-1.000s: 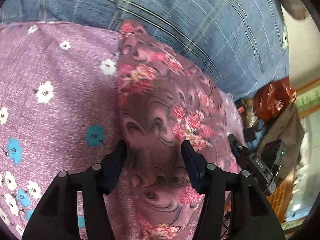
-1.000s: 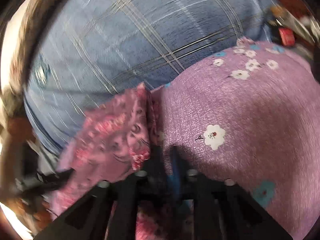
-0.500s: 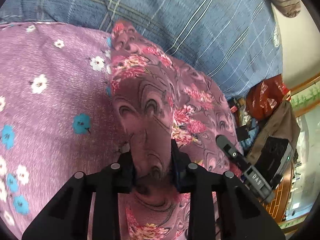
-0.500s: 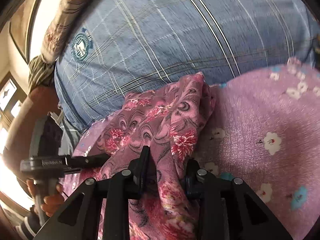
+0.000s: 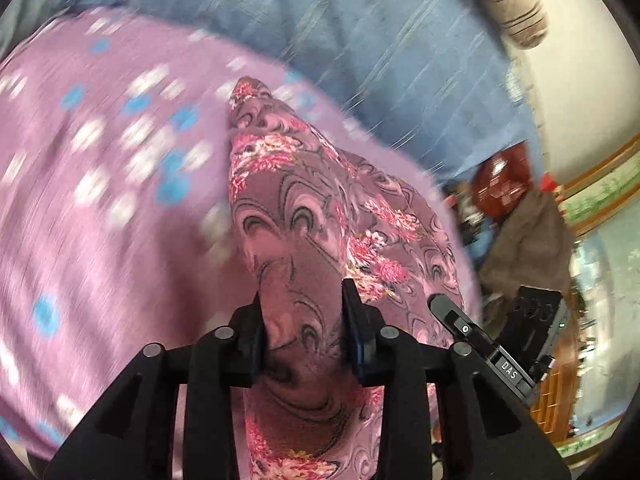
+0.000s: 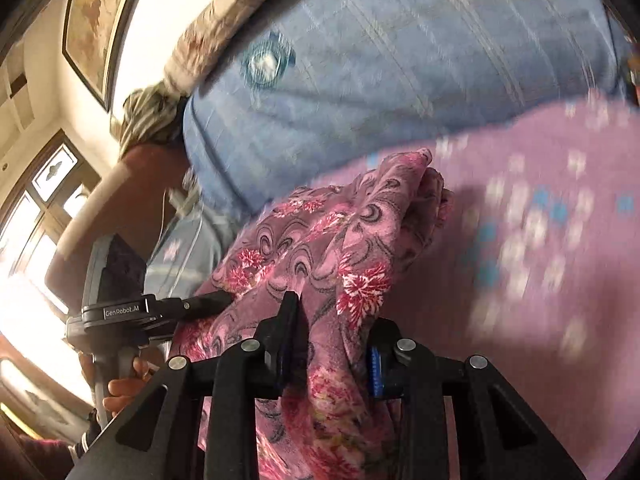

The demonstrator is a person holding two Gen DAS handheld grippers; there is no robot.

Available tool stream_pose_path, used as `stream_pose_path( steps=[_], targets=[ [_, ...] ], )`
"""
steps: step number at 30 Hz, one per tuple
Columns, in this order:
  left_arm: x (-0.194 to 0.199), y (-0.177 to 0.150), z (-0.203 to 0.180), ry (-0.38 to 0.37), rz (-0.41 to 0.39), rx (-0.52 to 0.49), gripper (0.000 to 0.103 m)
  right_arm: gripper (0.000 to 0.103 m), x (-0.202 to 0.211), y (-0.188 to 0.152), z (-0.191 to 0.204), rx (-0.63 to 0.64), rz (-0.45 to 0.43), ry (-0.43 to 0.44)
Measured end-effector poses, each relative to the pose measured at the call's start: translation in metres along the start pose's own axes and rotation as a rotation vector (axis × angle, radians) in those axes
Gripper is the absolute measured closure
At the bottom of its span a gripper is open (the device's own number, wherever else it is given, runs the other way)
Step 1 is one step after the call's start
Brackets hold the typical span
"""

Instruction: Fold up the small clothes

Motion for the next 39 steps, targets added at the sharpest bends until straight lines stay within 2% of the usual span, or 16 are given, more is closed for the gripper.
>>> stream_pose_path(
  steps=[1, 2, 4, 7, 9, 12, 14, 15, 19, 21, 23, 25, 29, 31, 35, 39],
  targets=[
    [-0.008, -0.006, 0.004, 0.033, 0.024, 0.000, 0.070, 0.069, -0.011, -0.015, -0.008, 0.001, 0.043, -0.065],
    [-0.018, -0.016, 0.015, 0.053, 0.069, 0.011, 0.061, 0.067, -0.018, -0.026, -0.014, 0.001, 0.075, -0.124],
    [-0.015, -0.021, 0.025, -0.013, 0.073, 0.064, 0.059, 0.062, -0.012, -0.031, -0.019, -0.038, 0.043, -0.109],
    [0.004, -0.003, 0.019, -0.004, 0.018, 0.019, 0.058, 0.059, 0.010, -0.012, -0.016, -0.076, -0.009, -0.125],
    [0.009, 0.013, 0.008, 0.025, -0.020, -0.041, 0.042, 0.059, 0.019, 0.010, -0.012, -0.066, -0.077, -0.126],
    [-0.006, 0.036, -0.005, 0.060, -0.033, -0.087, 0.033, 0.058, -0.005, 0.029, -0.015, -0.070, -0.033, -0.157],
    [-0.023, 0.043, -0.007, 0.095, 0.003, -0.094, 0.033, 0.075, -0.030, 0.037, -0.017, -0.052, 0.015, -0.217],
    [-0.030, 0.050, -0.009, 0.120, -0.005, -0.110, 0.033, 0.096, -0.036, 0.043, -0.011, -0.013, 0.000, -0.214],
    [-0.048, 0.053, 0.006, 0.302, -0.019, -0.205, 0.033, 0.095, -0.039, 0.056, 0.004, 0.038, -0.105, -0.169],
    [-0.069, 0.053, 0.020, 0.295, 0.035, -0.178, 0.026, 0.094, -0.062, 0.048, -0.022, 0.010, -0.018, -0.263],
    [-0.061, 0.058, 0.021, 0.281, 0.036, -0.156, 0.026, 0.093, -0.056, 0.046, -0.030, -0.027, -0.030, -0.217],
    [-0.048, 0.057, 0.019, 0.288, 0.033, -0.161, 0.027, 0.081, -0.039, 0.047, -0.025, -0.039, -0.024, -0.240],
    [-0.009, 0.031, 0.002, 0.261, -0.012, -0.260, 0.027, 0.080, 0.003, 0.022, 0.018, 0.114, -0.009, -0.156],
    [-0.003, 0.008, -0.007, 0.237, -0.010, -0.305, 0.024, 0.073, 0.011, 0.000, 0.033, 0.194, 0.009, -0.138],
    [-0.035, -0.028, 0.005, 0.296, 0.061, -0.319, 0.013, 0.059, -0.025, -0.038, 0.016, 0.291, 0.109, -0.325],
    [-0.016, -0.019, 0.011, 0.269, 0.053, -0.232, 0.013, 0.058, -0.003, -0.037, 0.027, 0.283, 0.077, -0.362]
  ],
)
Point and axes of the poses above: each gripper's, at about its wrist camera, not at the fingertips, and x roughly against the way its jaws point, z to its left, y to its top, the point moved 5 cm from there along -x, roughly the way its jaws point, and after that the axes turned 8 degrees about -x, right-handed, at the moved point
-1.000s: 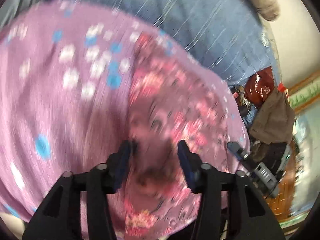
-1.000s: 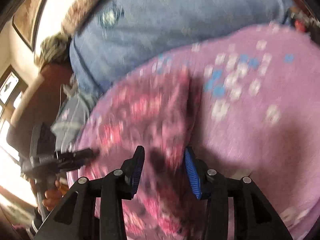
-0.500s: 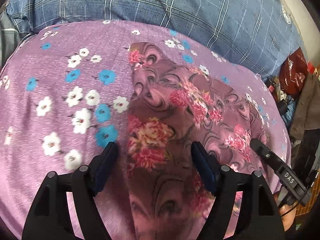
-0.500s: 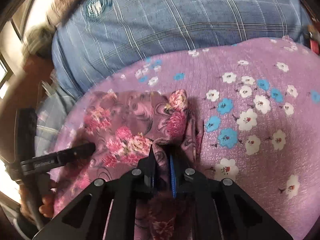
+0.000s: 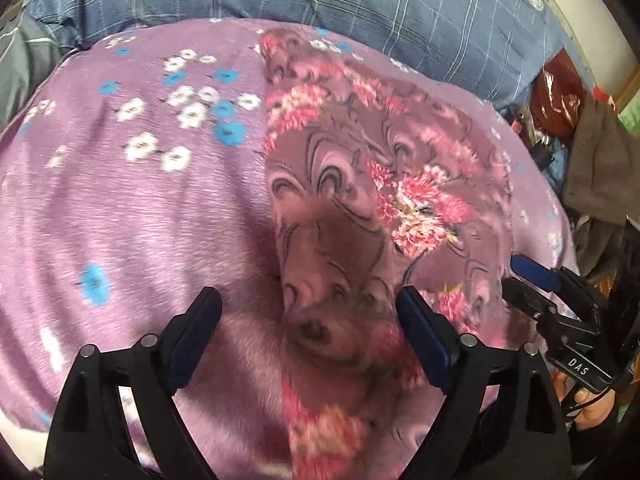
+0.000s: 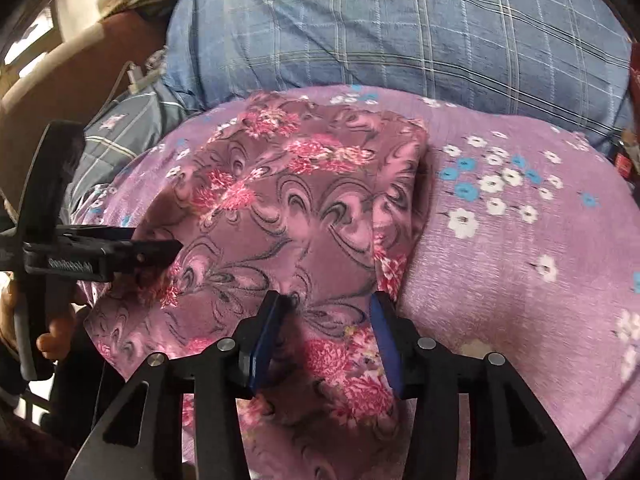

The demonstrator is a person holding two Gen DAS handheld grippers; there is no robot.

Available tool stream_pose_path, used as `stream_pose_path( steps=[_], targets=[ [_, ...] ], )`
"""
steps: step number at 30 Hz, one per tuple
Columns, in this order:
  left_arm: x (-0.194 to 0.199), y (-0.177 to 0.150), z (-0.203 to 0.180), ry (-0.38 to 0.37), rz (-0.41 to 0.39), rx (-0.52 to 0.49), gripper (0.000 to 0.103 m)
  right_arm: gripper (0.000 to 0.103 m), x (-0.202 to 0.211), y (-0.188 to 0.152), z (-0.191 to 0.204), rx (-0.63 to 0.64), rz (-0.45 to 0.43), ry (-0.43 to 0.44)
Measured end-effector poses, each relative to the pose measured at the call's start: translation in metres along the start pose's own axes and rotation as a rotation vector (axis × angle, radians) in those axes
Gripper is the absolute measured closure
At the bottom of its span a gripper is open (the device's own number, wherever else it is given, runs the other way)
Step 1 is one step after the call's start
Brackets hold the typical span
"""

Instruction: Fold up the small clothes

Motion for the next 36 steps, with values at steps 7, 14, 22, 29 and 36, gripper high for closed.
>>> stream_pose_path(
  steps=[7, 14, 22, 29, 36],
  targets=[
    [-0.007, -0.031, -0.011, 0.103, 0.012, -0.142, 0.009, 0.044, -0.005, -0.046, -0.019, 0.058, 0.095, -0.150],
    [-0.016, -0.037, -0.009, 0.164, 0.020, -0.141, 0.000, 0.033, -0.003, -0.050, -0.029, -0.068, 0.084, -0.182],
    [0.006, -0.051, -0.023, 0.219, 0.003, -0.176, 0.000, 0.012, 0.041, -0.049, -0.043, -0.174, 0.003, -0.308],
    [0.025, -0.057, -0.028, 0.282, -0.050, -0.213, 0.000, 0.008, 0.073, -0.056, -0.032, -0.129, -0.067, -0.343],
    [0.046, -0.062, -0.025, 0.384, -0.118, -0.244, 0.000, 0.002, 0.092, -0.055, -0.010, -0.052, -0.134, -0.317]
  ],
)
Point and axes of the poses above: each gripper's, at about its wrist camera, not at the fingertips, and x roughly against the way its jaws point, z to its left, y to its top, the point moved 5 cm from there along -x, roughly the way its jaws point, and after that the axes turned 8 degrees about -x, right-handed, at the moved point
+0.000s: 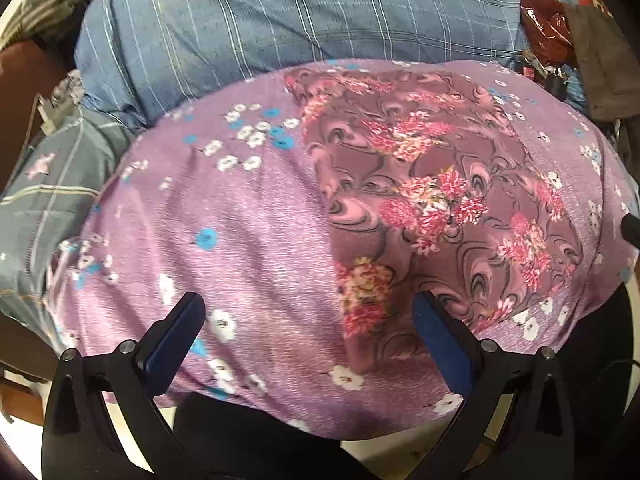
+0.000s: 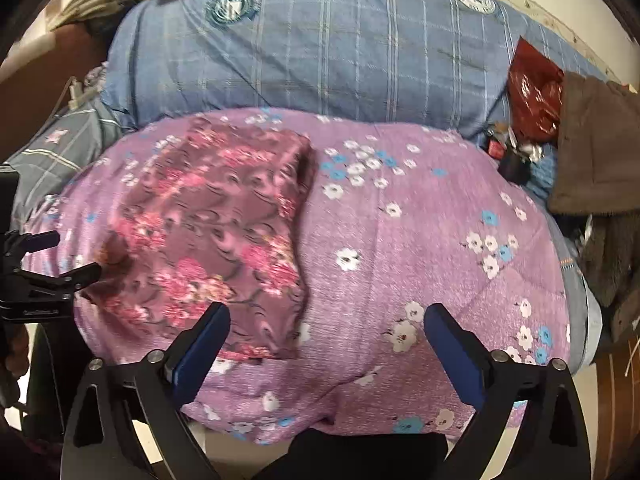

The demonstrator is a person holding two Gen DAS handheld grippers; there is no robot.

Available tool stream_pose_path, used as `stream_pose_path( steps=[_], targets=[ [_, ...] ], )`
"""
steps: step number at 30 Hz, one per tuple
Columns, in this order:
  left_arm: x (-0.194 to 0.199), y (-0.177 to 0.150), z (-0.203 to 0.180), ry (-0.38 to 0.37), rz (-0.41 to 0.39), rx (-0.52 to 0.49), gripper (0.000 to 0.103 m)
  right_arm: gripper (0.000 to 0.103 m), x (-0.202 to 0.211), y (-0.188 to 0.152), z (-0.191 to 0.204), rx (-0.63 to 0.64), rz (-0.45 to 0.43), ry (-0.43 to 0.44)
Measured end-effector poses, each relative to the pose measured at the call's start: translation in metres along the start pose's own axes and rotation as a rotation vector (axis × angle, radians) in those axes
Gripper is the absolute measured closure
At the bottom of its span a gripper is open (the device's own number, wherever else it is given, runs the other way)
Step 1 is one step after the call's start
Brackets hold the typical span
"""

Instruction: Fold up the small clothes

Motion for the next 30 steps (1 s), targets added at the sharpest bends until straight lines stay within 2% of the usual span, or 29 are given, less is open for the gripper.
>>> stream_pose_path(
  steps=[2, 8, 13, 16, 19, 24, 30],
  targets=[
    [0.003, -0.001, 0.001, 0.017, -0.007, -0.007, 0.000, 0.001, 0.001, 0.000, 0.002, 0.018, -0.007, -0.013],
    [0.016, -0.005, 0.000, 0.048, -0.047, -0.016, 0.000, 0.001, -0.006, -0.006, 0.003, 0.123, -0.003, -0.178],
    [0.020, -0.003, -0.002, 0.053, -0.058, -0.006, 0.000, 0.001, -0.005, -0.009, 0.002, 0.118, 0.002, -0.141],
    [0.027, -0.003, -0.004, 0.068, -0.091, 0.001, 0.000, 0.001, -0.003, -0.009, 0.002, 0.128, -0.003, -0.135],
    [0.030, -0.003, -0.010, 0.090, -0.091, -0.047, 0.000, 0.001, -0.001, -0.012, 0.003, 0.131, -0.002, -0.125],
    [0.030, -0.006, -0.020, 0.029, -0.059, -0.052, 0.000, 0.001, -0.001, -0.013, -0.002, 0.110, 0.002, -0.123],
    [0.027, -0.010, -0.026, 0.019, -0.031, -0.061, 0.000, 0.001, -0.003, -0.014, -0.008, 0.092, 0.012, -0.119]
  ],
)
Point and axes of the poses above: each gripper's, at about its wrist camera, not at the fingertips, and x roughly against the way its jaws point, z to its left, y to its top, the point moved 5 cm from there along -x, roughly the way its jaws point, and after that the axes turned 8 degrees about -x, right-handed, at the moved point
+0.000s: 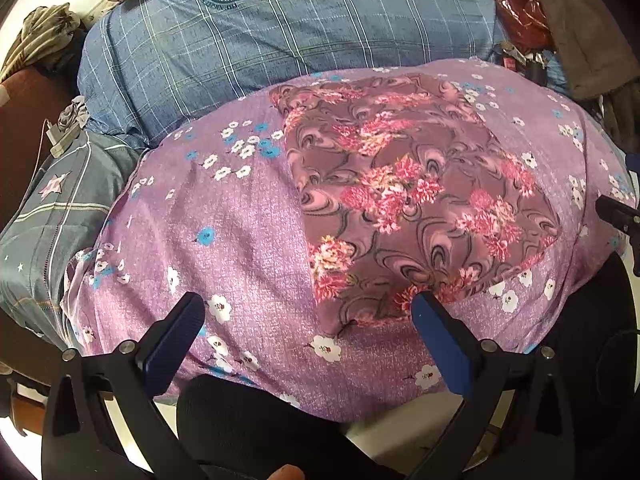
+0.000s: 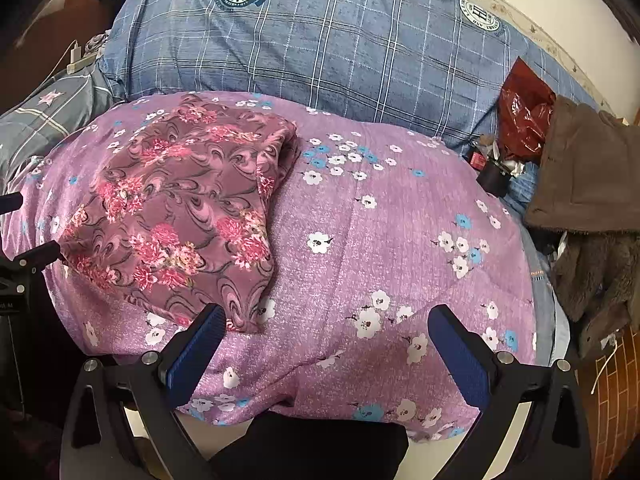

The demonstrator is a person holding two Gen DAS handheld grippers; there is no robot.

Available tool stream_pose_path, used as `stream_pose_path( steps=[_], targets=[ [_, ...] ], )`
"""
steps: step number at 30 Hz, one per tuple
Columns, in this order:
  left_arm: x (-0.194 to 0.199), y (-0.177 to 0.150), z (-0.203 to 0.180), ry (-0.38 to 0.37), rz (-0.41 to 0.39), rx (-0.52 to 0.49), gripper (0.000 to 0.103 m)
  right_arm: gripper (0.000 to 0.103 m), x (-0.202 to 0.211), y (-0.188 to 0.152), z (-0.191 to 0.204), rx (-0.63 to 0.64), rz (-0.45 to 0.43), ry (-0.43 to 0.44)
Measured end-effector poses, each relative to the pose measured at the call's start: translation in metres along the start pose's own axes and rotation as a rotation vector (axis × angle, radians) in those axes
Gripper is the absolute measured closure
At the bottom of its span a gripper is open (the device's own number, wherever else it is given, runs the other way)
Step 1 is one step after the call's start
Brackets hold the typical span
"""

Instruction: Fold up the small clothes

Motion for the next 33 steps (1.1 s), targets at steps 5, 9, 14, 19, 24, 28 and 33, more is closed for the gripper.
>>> stream_pose_path(
  steps=[5, 9, 14, 19, 24, 28, 33],
  targets=[
    [-0.002, -0.003, -0.003, -0.023, 0.020, 0.006, 0.000, 0.001, -0.003, -0.002, -0.002, -0.004, 0.007, -0.003],
    [-0.002, -0.004, -0.006, -0.022, 0.023, -0.005, 0.000, 0.001, -0.006, -0.003, -0.002, -0.006, 0.016, -0.004],
    [-0.002, -0.003, -0.009, -0.050, 0.034, -0.008, 0.000, 0.001, -0.007, -0.004, -0.002, -0.012, 0.021, 0.000],
    [-0.002, -0.003, -0.015, -0.073, 0.039, -0.021, 0.000, 0.001, -0.010, -0.005, -0.002, -0.012, 0.031, 0.003],
    [-0.001, -0.004, -0.025, -0.109, 0.043, -0.040, 0.000, 0.001, -0.012, -0.005, -0.001, -0.010, 0.036, 0.003],
    [0.002, -0.003, -0.032, -0.124, 0.026, -0.059, 0.000, 0.001, -0.012, -0.005, -0.001, -0.013, 0.038, 0.004],
    [0.002, 0.000, -0.034, -0.161, 0.030, -0.046, 0.000, 0.001, -0.013, -0.006, 0.000, -0.018, 0.041, 0.009]
  ],
)
Point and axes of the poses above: each gripper's, at about its wrist camera, not at the fingertips, and x roughly against the way its jaws point, z to its left, y to its top, the point moved 5 cm from there along -x, roughly the way its jaws point, and after that the axes turned 8 degrees about -x, right-handed, at the moved point
